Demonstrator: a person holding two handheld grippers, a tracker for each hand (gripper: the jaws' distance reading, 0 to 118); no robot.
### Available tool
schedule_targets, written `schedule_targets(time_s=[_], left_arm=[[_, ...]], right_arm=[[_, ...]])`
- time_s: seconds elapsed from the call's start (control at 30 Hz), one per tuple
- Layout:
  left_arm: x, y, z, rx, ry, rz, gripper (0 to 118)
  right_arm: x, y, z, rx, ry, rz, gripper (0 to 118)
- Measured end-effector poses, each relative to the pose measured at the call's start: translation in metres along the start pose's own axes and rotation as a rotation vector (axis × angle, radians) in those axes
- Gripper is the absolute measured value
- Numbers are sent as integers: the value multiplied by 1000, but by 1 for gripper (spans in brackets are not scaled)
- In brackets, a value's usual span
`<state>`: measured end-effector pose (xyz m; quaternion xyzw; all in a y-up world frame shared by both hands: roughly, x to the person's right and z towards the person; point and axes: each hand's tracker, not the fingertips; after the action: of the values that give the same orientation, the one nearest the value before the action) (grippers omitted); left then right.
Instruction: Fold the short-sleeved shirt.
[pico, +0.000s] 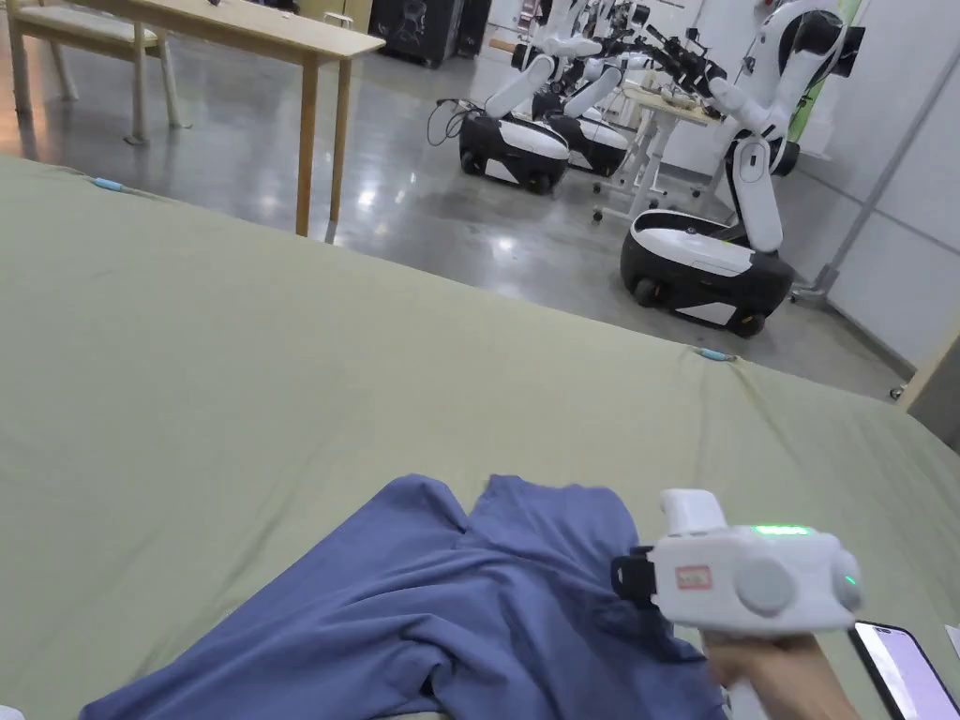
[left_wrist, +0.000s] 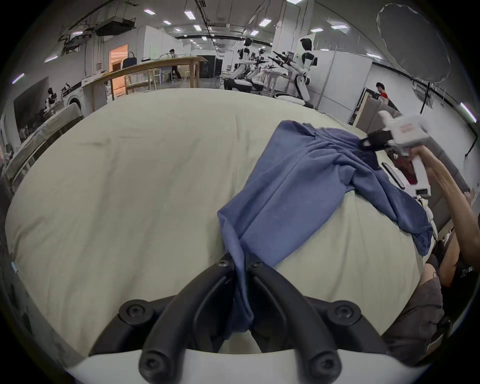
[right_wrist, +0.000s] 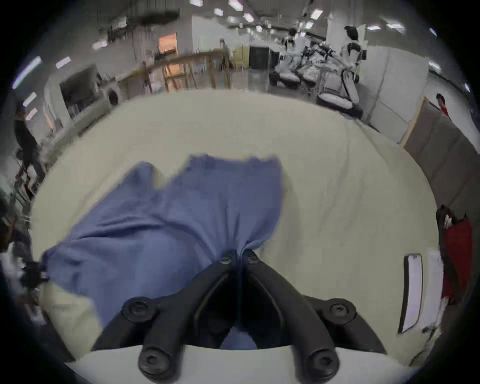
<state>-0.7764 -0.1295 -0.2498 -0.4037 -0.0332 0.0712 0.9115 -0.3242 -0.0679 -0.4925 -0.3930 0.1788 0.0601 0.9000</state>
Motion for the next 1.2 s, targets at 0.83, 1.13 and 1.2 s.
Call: schedule_targets(time_s=[0.83,1.13,1.2], left_arm=[[88,414,215,791,-181,-165,5],[90,549,255,819,39,-112,5],[89,559,254,825,82,-123,5]], right_arm=[[-4,210,362,764,-301,73,3],[37,343,387,857,-385,-172,3],[46,352,385,860,-344,-226,3]])
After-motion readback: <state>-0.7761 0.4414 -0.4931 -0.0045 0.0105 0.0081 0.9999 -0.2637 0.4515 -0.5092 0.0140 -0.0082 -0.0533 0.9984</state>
